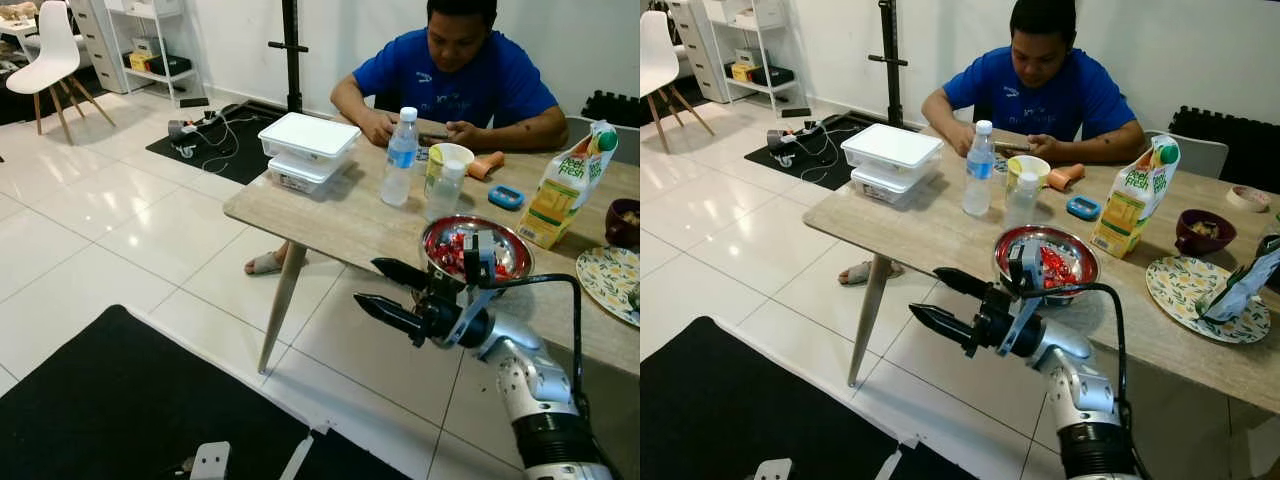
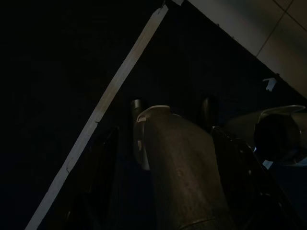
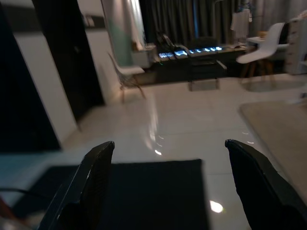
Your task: Restocking fridge
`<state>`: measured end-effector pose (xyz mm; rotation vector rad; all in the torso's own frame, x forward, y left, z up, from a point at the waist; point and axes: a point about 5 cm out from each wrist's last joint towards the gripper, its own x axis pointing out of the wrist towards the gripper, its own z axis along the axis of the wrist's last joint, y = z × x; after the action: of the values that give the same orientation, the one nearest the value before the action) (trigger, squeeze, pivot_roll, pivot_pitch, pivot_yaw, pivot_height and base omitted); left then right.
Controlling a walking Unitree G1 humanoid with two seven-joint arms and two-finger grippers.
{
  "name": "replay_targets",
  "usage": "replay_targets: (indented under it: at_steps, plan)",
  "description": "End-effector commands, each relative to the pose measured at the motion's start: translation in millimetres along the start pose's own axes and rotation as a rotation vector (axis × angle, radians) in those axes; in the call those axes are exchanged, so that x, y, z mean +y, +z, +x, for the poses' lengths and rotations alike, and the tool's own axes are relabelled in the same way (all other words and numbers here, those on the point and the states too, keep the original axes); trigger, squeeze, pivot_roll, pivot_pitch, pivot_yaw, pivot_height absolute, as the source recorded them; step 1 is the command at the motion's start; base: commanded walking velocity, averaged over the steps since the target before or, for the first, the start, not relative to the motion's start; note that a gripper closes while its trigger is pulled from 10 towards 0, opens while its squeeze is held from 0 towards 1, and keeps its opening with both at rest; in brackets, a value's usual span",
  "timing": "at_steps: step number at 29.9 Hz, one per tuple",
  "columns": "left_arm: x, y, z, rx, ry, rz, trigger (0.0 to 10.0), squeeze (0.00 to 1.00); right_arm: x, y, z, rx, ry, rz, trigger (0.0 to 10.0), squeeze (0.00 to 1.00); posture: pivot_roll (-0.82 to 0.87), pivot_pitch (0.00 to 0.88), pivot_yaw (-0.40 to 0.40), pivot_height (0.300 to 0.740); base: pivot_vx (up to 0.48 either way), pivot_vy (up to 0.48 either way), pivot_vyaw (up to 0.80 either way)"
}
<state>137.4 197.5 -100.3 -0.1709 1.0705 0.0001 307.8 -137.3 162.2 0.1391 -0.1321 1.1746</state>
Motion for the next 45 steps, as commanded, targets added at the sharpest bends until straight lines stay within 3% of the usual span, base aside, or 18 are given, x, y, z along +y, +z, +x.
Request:
replay_targets:
  at_steps: [1, 4, 5, 7, 8, 12, 18, 26, 30, 34, 45]
  plan:
    - [0.3, -3.4, -0.5, 0.009, 0.004, 0.008, 10.0, 0.00, -3.0, 10.3, 0.1, 0.036, -0.014, -0.086, 10.0, 1.00, -0.02, 0.010, -0.035, 0.740, 0.000, 0.000, 0.00]
    - [0.4, -3.8, -0.6, 0.010, 0.006, 0.008, 10.0, 0.00, -11.8, 22.9, -4.2, 0.095, -0.061, -0.163, 10.0, 0.98, -0.02, 0.011, -0.032, 0.740, 0.000, 0.000, 0.00]
    - [0.5, -3.8, -0.6, 0.010, 0.006, 0.008, 10.0, 0.00, -12.5, 26.4, -4.9, 0.115, -0.061, -0.186, 10.0, 0.24, -0.02, 0.011, -0.032, 0.740, 0.000, 0.000, 0.00]
    - [0.5, -3.8, -0.6, 0.010, 0.006, 0.008, 10.0, 0.00, -12.4, 28.7, -5.2, 0.129, -0.060, -0.201, 10.0, 0.24, -0.02, 0.012, -0.035, 0.740, 0.000, 0.000, 0.00]
    - [0.4, -4.0, -0.6, 0.011, 0.006, 0.008, 10.0, 0.00, -12.3, 29.7, -6.0, 0.176, -0.054, -0.230, 10.0, 0.00, -0.02, 0.012, -0.035, 0.740, 0.000, 0.000, 0.00]
    - [0.1, -4.5, -0.6, 0.012, 0.006, 0.007, 10.0, 0.00, -19.6, 24.2, -12.9, 0.418, -0.087, -0.369, 10.0, 0.00, -0.02, 0.012, -0.035, 0.740, 0.000, 0.000, 0.00]
    - [-0.5, -4.4, -0.5, 0.012, 0.004, 0.009, 10.0, 0.00, -34.8, 19.3, -17.0, 0.561, -0.203, -0.475, 10.0, 0.00, -0.02, 0.007, -0.036, 0.740, 0.000, 0.000, 0.00]
    - [-0.8, -4.0, -0.3, 0.012, 0.004, 0.011, 10.0, 0.00, -48.2, 19.9, -18.0, 0.615, -0.333, -0.521, 10.0, 0.00, -0.02, 0.009, -0.035, 0.740, 0.000, 0.000, 0.00]
    - [-0.9, -4.1, -0.3, 0.011, 0.003, 0.009, 10.0, 0.00, -50.8, 3.6, -28.2, 0.784, -0.328, -0.544, 10.0, 0.00, -0.02, 0.009, -0.035, 0.740, 0.000, 0.000, 0.00]
    - [-0.9, -4.1, -0.3, 0.011, 0.003, 0.008, 10.0, 0.00, -51.6, -5.1, -37.4, 0.884, -0.324, -0.528, 10.0, 0.00, -0.02, 0.008, -0.035, 0.740, 0.000, 0.000, 0.00]
    - [-1.1, -4.7, -0.4, 0.011, 0.002, 0.004, 10.0, 0.00, -59.2, -10.0, -45.8, 0.943, -0.411, -0.495, 10.0, 0.00, -0.02, 0.010, -0.037, 0.740, 0.000, 0.000, 0.00]
